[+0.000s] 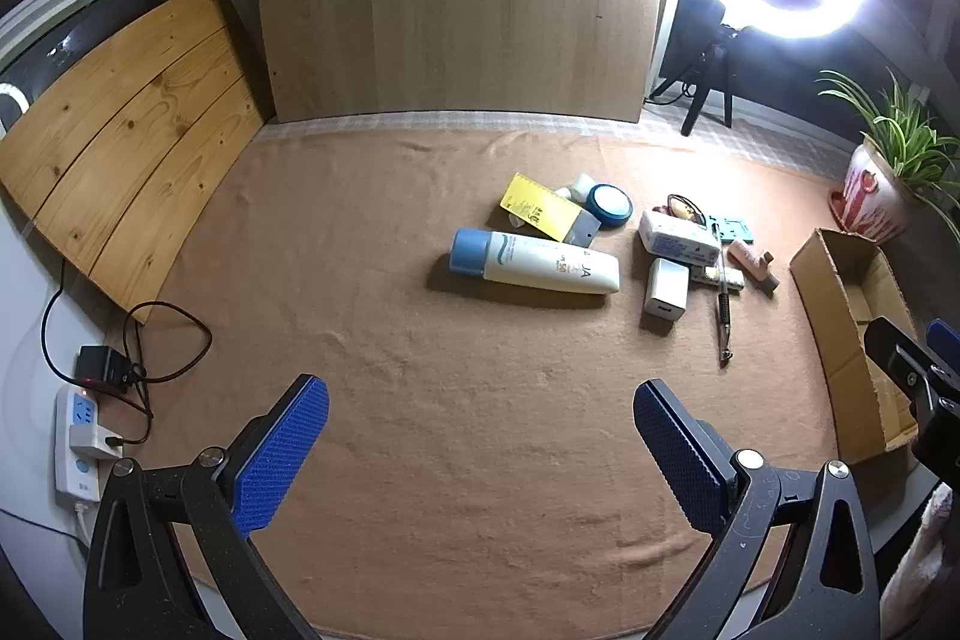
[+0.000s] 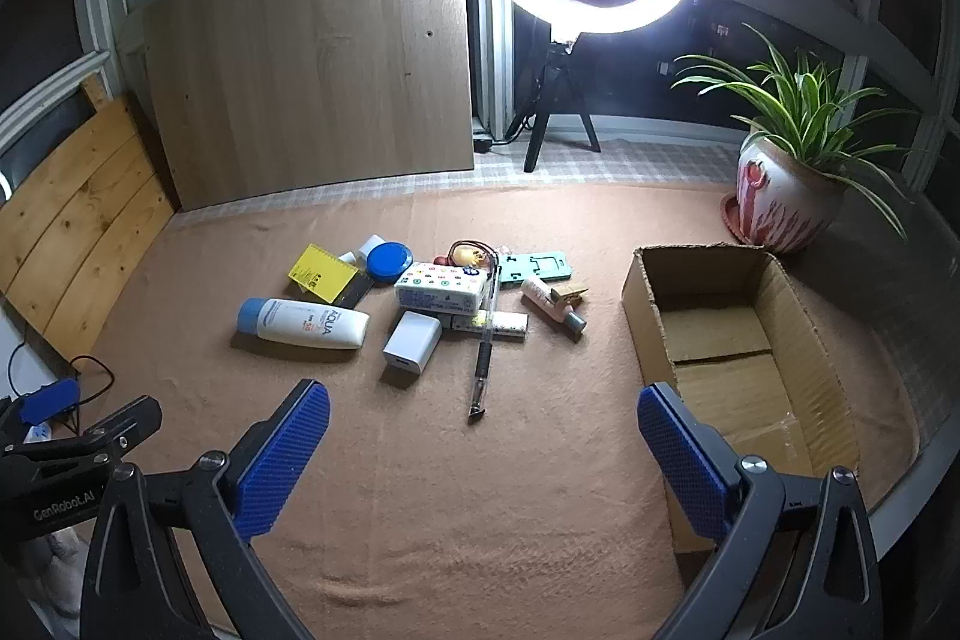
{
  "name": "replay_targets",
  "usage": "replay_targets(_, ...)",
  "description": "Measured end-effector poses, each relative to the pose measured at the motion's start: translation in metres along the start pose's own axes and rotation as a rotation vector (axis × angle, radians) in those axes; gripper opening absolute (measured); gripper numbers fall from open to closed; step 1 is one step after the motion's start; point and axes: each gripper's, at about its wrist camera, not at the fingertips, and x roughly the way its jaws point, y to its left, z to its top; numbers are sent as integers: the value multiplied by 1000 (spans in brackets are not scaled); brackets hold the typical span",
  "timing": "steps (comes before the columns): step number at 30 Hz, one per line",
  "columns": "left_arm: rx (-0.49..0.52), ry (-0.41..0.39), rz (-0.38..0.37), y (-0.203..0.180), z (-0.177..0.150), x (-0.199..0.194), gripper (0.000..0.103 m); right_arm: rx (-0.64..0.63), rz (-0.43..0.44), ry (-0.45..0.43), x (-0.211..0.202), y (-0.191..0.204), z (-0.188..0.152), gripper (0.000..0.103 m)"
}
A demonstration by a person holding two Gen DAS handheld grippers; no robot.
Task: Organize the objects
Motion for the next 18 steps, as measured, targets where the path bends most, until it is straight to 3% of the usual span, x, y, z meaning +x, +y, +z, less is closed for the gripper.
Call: replay_targets(18,5,-20,-3,3,7,-5,103,-19,7,1,2,6,1,95)
